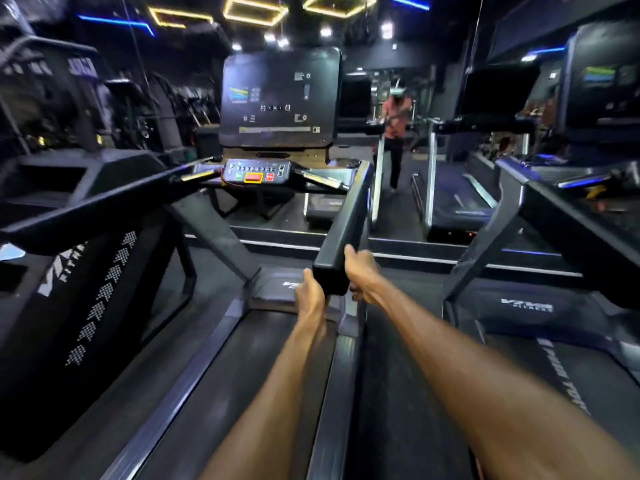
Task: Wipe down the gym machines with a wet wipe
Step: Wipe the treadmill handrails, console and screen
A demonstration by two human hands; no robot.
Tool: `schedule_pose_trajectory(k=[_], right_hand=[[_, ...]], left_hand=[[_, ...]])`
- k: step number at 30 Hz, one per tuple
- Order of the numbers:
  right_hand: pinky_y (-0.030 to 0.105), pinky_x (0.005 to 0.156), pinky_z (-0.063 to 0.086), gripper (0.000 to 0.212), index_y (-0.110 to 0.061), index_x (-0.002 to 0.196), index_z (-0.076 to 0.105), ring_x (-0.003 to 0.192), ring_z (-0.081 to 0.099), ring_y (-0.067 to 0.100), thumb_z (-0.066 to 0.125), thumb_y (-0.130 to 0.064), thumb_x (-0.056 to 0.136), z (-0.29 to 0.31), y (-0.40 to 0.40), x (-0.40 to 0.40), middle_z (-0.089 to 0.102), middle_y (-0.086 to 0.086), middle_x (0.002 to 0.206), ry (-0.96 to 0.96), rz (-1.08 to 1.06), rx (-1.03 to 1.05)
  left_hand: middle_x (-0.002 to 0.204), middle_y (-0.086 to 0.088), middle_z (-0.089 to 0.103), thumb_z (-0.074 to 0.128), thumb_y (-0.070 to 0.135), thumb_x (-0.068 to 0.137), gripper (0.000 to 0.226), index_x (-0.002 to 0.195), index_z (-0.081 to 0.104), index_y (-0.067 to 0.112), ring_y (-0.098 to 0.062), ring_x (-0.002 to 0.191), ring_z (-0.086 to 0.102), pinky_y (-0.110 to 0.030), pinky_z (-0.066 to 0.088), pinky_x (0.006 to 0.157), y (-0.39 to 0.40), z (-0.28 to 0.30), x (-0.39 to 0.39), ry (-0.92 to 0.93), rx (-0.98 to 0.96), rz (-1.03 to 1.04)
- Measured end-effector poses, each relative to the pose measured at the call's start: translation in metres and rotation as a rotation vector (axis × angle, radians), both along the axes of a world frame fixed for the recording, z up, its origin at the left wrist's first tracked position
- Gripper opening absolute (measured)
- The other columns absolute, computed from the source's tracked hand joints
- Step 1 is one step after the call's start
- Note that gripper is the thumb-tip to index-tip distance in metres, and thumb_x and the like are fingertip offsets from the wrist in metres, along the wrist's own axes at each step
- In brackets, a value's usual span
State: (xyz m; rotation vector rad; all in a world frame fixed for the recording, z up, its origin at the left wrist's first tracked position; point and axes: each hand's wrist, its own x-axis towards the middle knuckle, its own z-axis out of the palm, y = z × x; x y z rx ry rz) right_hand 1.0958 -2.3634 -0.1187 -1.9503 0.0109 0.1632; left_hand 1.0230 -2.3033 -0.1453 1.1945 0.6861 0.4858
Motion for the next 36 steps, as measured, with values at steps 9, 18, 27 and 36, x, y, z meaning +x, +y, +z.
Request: schedule_pose_trajectory(k=[9,18,27,36], right_hand=[[0.021,0.046,0.040,0.022,-0.012,0.075,0.059,0.043,0.054,0.017,0.061,-0.024,0.093,0.005,-0.043,-0.070,0.062,0.005,0.062,0.348,0.117,0.500],[0.024,0.050,0.041,0.007,-0.012,0.080,0.066,0.060,0.061,0.019,0.067,-0.010,0.086,0.025,-0.058,-0.079,0.066,0.006,0.071,-0.049,0.043,0.548],[0.039,0.066,0.060,0.013,-0.013,0.076,0.066,0.062,0.070,0.021,0.066,-0.024,0.082,0.001,-0.036,-0.068,0.071,0.002,0.067,-0.053,-0.117,0.330],[0.031,0.051,0.048,0.018,-0.009,0.067,0.065,0.049,0.057,0.020,0.063,-0.006,0.085,-0.004,-0.025,-0.072,0.061,0.009,0.056,0.045,-0.138,0.633]], left_hand=[[0.075,0.002,0.074,0.060,0.033,0.089,0.020,0.082,0.070,0.017,-0.009,0.070,0.072,-0.031,0.058,0.072,-0.020,0.033,-0.064,-0.118,0.361,0.264],[0.102,-0.012,0.064,0.052,0.036,0.095,0.031,0.097,0.070,0.011,-0.028,0.095,0.060,-0.034,0.049,0.087,-0.027,0.041,-0.062,0.058,0.580,0.217],[0.111,-0.014,0.057,0.041,0.020,0.099,0.019,0.105,0.053,0.007,-0.031,0.108,0.054,-0.039,0.041,0.094,-0.006,0.046,-0.018,0.087,0.612,-0.044],[0.092,-0.002,0.052,0.034,0.023,0.103,0.007,0.101,0.040,0.020,-0.018,0.086,0.050,-0.034,0.045,0.075,-0.006,0.032,-0.016,-0.049,0.492,-0.120]])
